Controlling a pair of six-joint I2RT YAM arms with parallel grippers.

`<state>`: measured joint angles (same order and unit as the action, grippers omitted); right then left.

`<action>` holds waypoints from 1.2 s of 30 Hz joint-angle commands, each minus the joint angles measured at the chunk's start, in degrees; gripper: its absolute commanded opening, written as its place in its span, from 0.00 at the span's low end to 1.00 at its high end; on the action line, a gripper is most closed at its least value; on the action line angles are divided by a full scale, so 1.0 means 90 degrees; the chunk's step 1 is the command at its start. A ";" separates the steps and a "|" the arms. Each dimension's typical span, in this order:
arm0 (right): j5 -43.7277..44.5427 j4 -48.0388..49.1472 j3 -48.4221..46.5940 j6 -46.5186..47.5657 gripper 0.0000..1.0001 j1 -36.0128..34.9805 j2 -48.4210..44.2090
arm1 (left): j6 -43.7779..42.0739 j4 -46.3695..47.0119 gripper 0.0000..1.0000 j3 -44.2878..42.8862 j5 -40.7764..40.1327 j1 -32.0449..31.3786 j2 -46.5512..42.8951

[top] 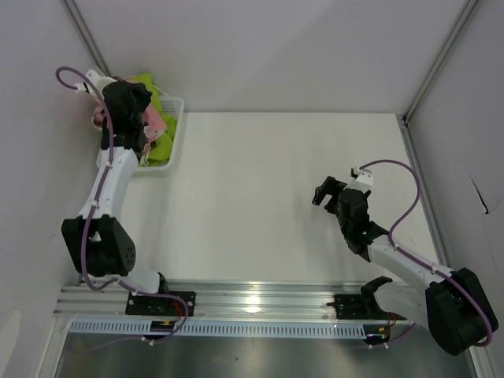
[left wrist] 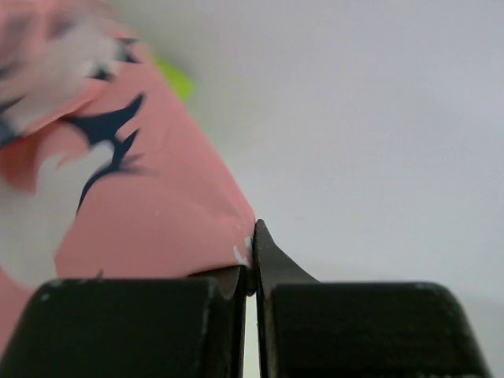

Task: Fold and stack the shorts
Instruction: Grab the shorts from the pile, then move the shorts to the center of the board

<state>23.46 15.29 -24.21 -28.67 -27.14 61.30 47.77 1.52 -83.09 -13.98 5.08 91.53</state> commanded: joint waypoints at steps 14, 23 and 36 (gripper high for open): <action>0.0039 0.0206 0.0033 0.0060 1.00 -0.0003 -0.0180 | -0.1188 0.1726 0.00 0.0384 0.0215 -0.2332 -0.3499; 0.0117 0.0089 0.0111 0.0099 1.00 0.0007 -0.0522 | 0.0492 0.1773 0.00 0.3435 0.0928 -0.2800 -0.4251; -0.1814 0.1152 0.0434 0.0655 0.99 -0.0022 -0.0561 | 0.0074 0.0868 0.00 0.5299 0.0226 -0.3426 -0.5168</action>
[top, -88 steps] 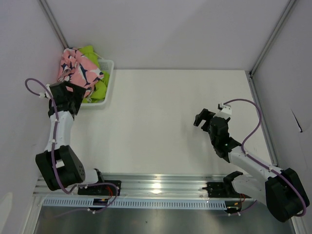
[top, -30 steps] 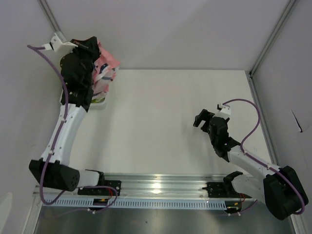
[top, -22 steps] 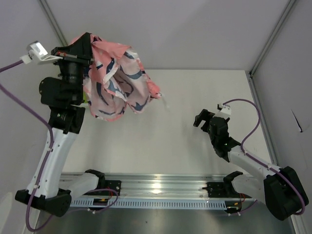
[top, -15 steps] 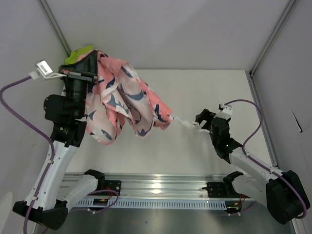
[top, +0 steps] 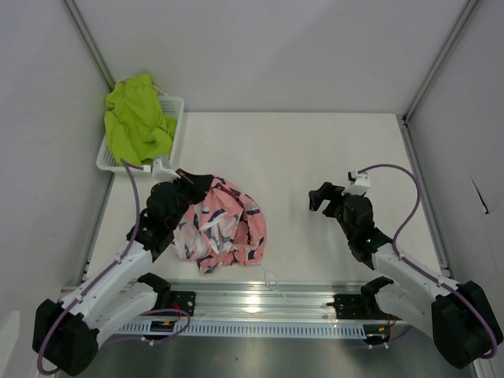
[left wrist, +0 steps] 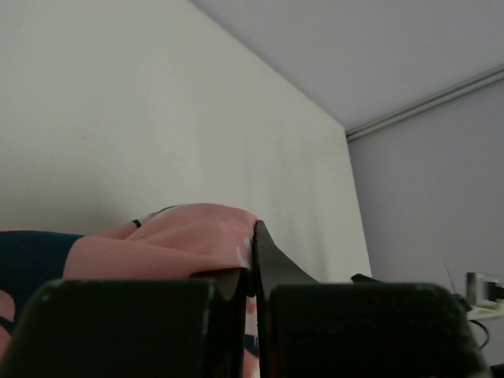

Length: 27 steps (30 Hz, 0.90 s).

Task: Fold and stack the shorts
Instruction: Move the shorts to the center of the board

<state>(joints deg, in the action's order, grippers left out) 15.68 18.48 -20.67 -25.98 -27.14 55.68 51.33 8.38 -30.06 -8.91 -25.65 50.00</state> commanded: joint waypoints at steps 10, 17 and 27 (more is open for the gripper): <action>-0.3060 0.1287 -0.0535 0.1147 0.83 -0.0968 0.1351 | -0.0645 -0.0843 0.00 -0.0947 -0.0505 -0.0011 -0.1004; -0.3491 0.1346 -0.0897 0.1851 0.77 -0.2101 0.2055 | -0.0645 -0.0883 0.00 -0.0742 -0.0524 -0.0011 -0.1121; -0.3647 0.1277 -0.1600 0.1841 0.81 -0.2502 0.3265 | -0.0684 -0.1078 0.00 -0.0634 -0.0534 -0.0011 -0.1210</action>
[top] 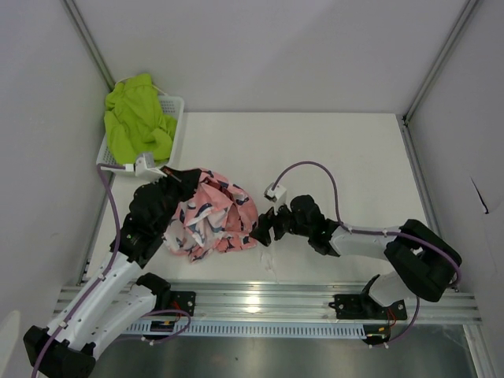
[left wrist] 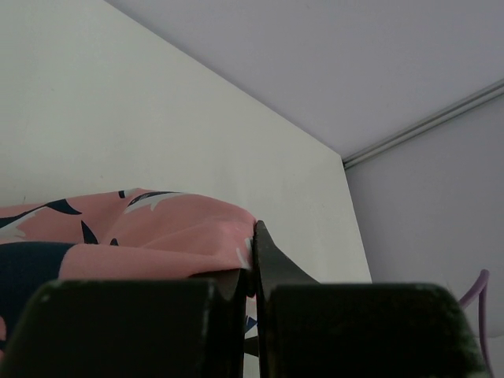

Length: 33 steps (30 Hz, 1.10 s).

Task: Fold and stack the shorts
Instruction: Move the shorts to the center of the board

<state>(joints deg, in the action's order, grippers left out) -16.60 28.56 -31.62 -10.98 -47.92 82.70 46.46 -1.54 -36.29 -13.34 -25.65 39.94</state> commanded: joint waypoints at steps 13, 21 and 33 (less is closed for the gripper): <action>0.0446 -0.1235 -0.1165 0.0272 0.00 -0.0310 0.0335 | -0.0288 -0.0716 0.00 -0.0254 -0.0021 -0.0011 -0.0346; 0.1600 -0.5022 -0.2704 0.0468 0.00 -0.0056 -0.1102 | -0.0962 -0.2434 0.00 -0.1825 -0.0071 -0.0002 -0.0035; -0.0156 -0.7917 -0.4104 0.0703 0.00 -0.1042 -0.2401 | -0.1314 -0.3949 0.03 -0.2743 0.1014 -0.0002 -0.0346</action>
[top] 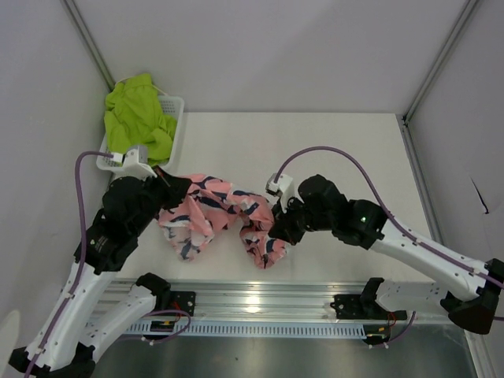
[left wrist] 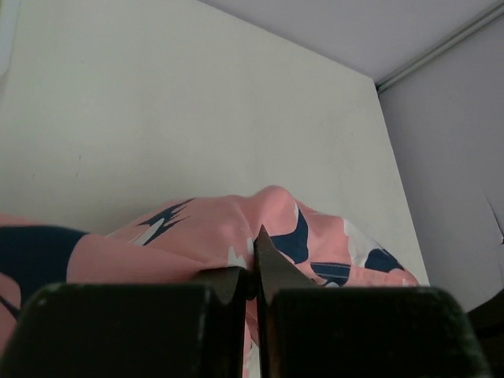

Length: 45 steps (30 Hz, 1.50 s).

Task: Fold and stack the shorts
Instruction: Move the shorts to the center of the board, then flatten the shorts out

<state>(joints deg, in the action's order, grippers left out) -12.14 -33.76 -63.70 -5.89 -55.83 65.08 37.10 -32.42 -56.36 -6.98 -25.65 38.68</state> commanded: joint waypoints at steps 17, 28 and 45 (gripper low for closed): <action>0.0186 0.0009 -0.0179 -0.0733 0.99 0.2396 0.1364 | -0.0871 -0.0372 0.99 -0.1150 -0.0619 -0.0187 0.3487; 0.0197 0.0683 0.1462 -0.1298 0.61 0.2327 0.0630 | -0.1378 0.0350 0.99 -0.0253 -0.0024 -0.1338 0.1856; -0.0058 0.1915 0.2205 -0.1972 0.51 0.2405 0.1432 | -0.1437 0.2781 0.99 0.1682 0.0815 -0.2043 0.0830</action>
<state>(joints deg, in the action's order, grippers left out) -12.47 -19.49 -44.71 -21.65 -34.28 78.02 24.95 -16.21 -42.39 -1.26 -43.64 49.19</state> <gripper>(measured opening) 0.520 0.990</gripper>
